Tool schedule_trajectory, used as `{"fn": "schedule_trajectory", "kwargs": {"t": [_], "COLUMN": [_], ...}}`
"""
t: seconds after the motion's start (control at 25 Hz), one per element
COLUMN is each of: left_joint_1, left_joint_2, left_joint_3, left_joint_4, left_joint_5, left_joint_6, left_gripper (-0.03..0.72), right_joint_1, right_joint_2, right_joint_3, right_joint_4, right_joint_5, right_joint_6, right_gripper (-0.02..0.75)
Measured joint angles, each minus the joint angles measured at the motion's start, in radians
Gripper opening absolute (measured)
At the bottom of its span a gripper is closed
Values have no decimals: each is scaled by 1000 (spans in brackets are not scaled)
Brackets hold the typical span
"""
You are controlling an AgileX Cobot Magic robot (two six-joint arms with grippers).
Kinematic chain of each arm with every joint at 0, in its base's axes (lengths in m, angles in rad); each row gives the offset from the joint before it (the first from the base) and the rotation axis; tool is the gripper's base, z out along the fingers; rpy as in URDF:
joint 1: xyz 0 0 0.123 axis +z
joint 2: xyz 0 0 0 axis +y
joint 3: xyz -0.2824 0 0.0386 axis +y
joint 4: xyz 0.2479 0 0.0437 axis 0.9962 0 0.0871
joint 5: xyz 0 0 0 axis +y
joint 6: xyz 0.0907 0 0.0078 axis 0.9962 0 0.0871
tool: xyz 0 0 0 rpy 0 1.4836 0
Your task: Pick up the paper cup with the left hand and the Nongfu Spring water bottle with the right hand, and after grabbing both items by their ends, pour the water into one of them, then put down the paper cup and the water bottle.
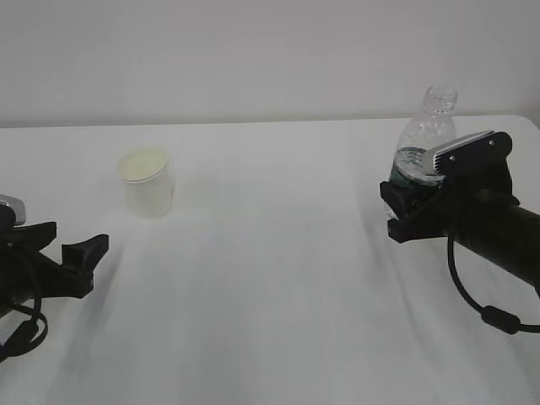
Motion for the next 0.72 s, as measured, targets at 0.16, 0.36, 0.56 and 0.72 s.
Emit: {"fn": "schedule_trajectory", "kwargs": {"t": [0.16,0.36,0.56,0.72], "left_joint_1": [0,16,76,114], "left_joint_2": [56,101,160,193], "left_joint_3": [-60,-124,-191,-239], "left_joint_4": [2,64,198,267], "left_joint_5": [0,0,0,0], "left_joint_6": [-6,-52,-77,-92], "left_gripper": [587,587,586,584], "right_joint_1": [0,0,0,0], "right_joint_2": [0,0,0,0], "right_joint_3": [0,0,0,0], "right_joint_4": [-4,-4,-4,-4], "right_joint_5": [2,2,4,4], "right_joint_6": [0,-3,-16,-26], "right_gripper": [407,407,407,407]}}
